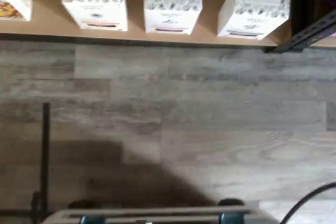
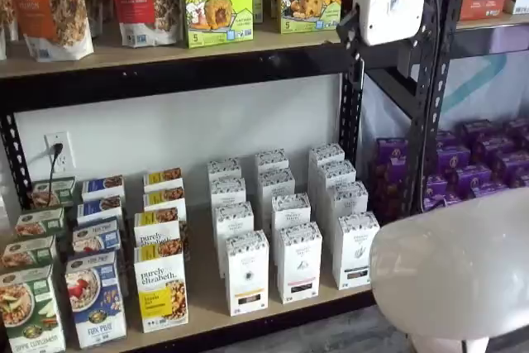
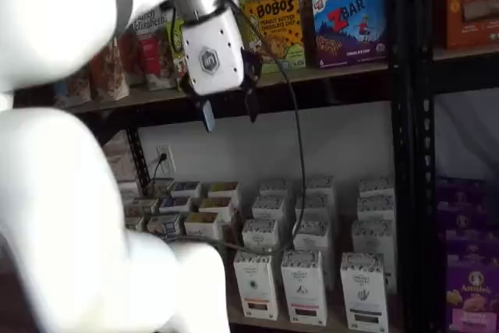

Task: Pick up the white box with a green strip in the middle, on the bottom shelf, the sixth box from the left

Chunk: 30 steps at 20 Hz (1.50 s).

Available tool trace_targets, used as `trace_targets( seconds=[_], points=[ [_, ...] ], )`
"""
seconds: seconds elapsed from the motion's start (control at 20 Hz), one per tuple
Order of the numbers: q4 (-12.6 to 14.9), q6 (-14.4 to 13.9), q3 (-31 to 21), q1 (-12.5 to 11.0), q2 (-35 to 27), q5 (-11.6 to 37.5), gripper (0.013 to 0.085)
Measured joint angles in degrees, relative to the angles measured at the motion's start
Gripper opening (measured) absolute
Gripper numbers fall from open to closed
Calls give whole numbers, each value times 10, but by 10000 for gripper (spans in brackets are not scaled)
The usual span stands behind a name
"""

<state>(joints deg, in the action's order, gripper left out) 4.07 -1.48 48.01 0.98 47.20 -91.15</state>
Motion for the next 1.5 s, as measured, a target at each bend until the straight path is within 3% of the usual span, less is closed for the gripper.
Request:
trace_targets(
  seconds=[0.35, 0.65, 0.8, 1.25, 1.5],
  points=[
    [6, 2, -96, -13, -10, 112, 850],
    [-20, 23, -172, -33, -40, 215, 850],
    [8, 6, -201, -29, -72, 261, 850],
    [-30, 65, -277, -75, -171, 442, 850],
    [-24, 77, -293, -92, -231, 524, 850]
  ],
)
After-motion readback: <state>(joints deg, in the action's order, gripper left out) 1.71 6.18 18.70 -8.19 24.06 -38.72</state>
